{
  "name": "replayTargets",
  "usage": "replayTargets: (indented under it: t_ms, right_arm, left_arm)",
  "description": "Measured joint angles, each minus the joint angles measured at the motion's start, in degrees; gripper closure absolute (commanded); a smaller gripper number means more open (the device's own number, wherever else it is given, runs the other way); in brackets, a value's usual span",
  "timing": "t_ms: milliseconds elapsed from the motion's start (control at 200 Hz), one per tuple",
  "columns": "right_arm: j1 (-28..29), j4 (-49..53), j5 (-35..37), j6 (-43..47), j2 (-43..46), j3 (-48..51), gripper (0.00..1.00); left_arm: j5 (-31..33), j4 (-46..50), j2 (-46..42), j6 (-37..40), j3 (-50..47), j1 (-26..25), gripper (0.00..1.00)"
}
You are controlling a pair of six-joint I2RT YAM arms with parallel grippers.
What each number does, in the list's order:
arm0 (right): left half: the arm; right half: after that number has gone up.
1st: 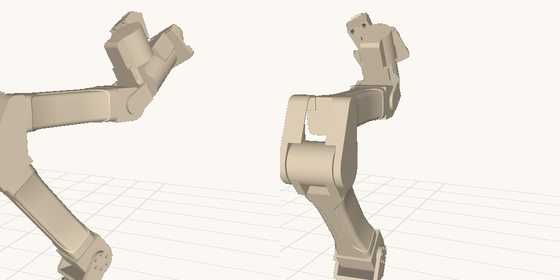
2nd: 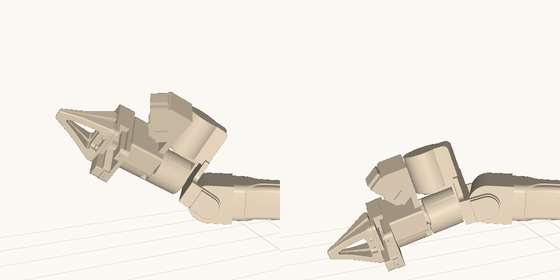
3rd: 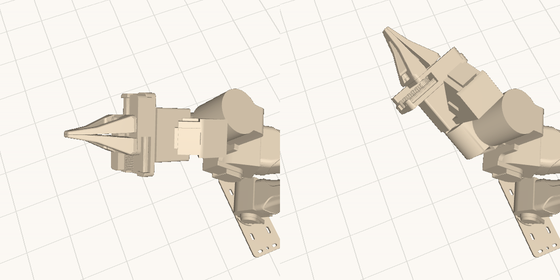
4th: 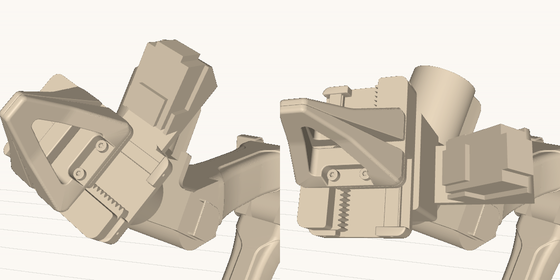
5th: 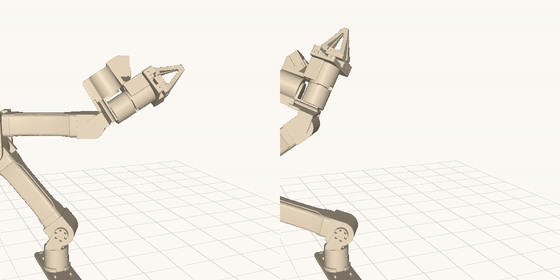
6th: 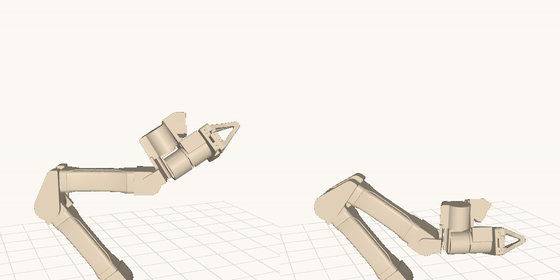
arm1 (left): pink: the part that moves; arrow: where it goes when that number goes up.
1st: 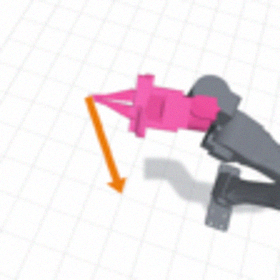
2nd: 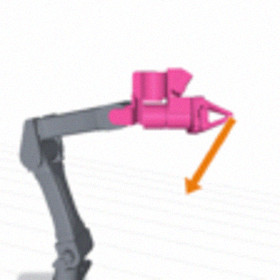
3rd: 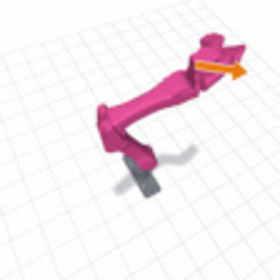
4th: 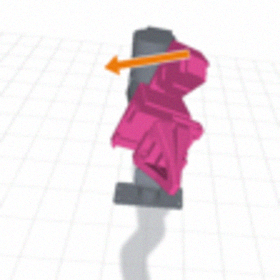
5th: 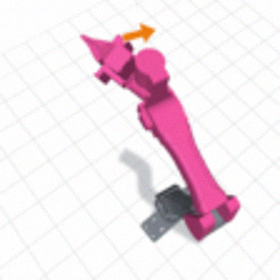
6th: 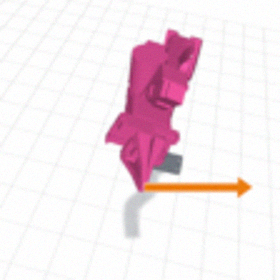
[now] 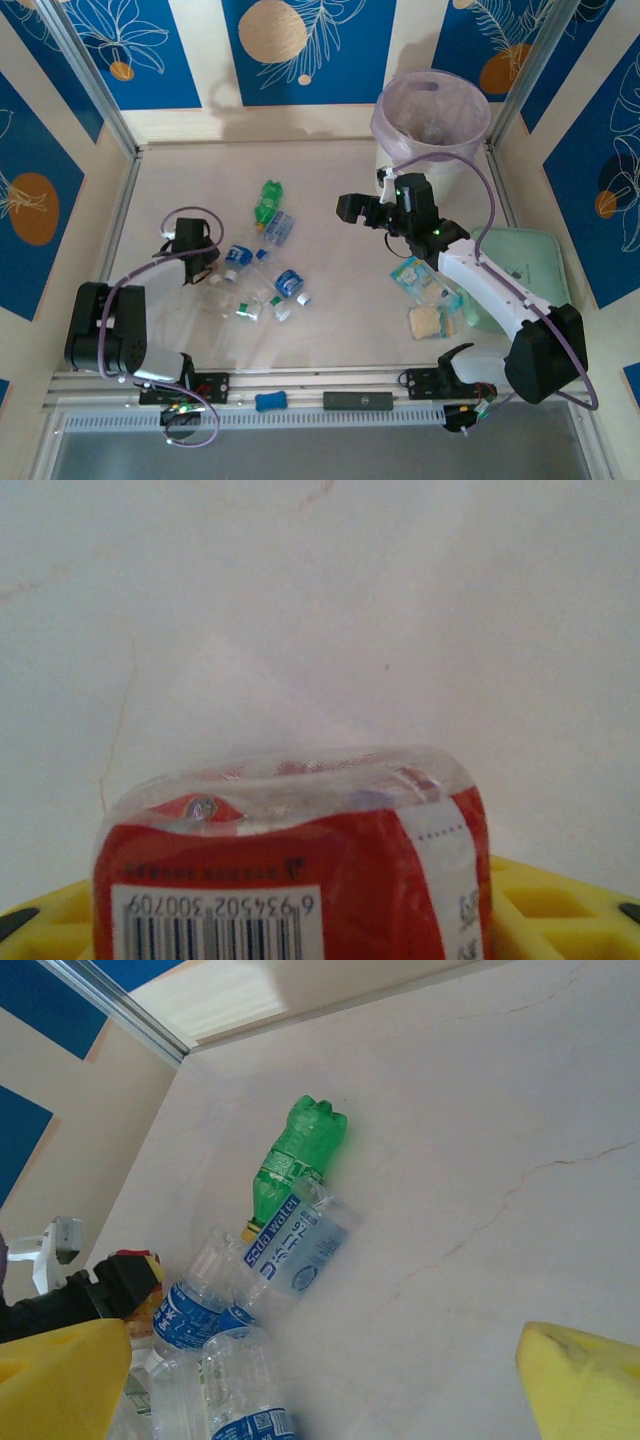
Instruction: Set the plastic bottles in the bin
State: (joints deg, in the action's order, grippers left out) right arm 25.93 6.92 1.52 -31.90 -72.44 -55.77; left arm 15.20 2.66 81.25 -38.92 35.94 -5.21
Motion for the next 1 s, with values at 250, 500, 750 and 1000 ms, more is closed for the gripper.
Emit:
replayTargets:
  t_ms: [250,500,750,1000]
  right_arm:
    - [0.0,-1.3,-3.0,0.0,-0.1,-0.2,0.01]
    - [3.2,-7.8,-12.3,0.0,-5.1,-0.8,0.0]
    - [10.2,-14.3,-19.6,-0.1,-13.1,-4.8,0.02]
    - [14.8,-22.1,-25.3,-3.8,-19.8,-6.9,0.04]
  left_arm:
    - [1.4,-0.4,-7.1,1.4,0.5,0.1,0.51]
    - [-7.2,-0.9,-14.9,1.7,3.0,0.2,0.52]
    - [-18.2,-4.0,-19.7,-4.5,3.1,-0.2,0.52]
    - [-25.8,-13.6,-20.9,-14.1,-0.6,-3.1,0.52]
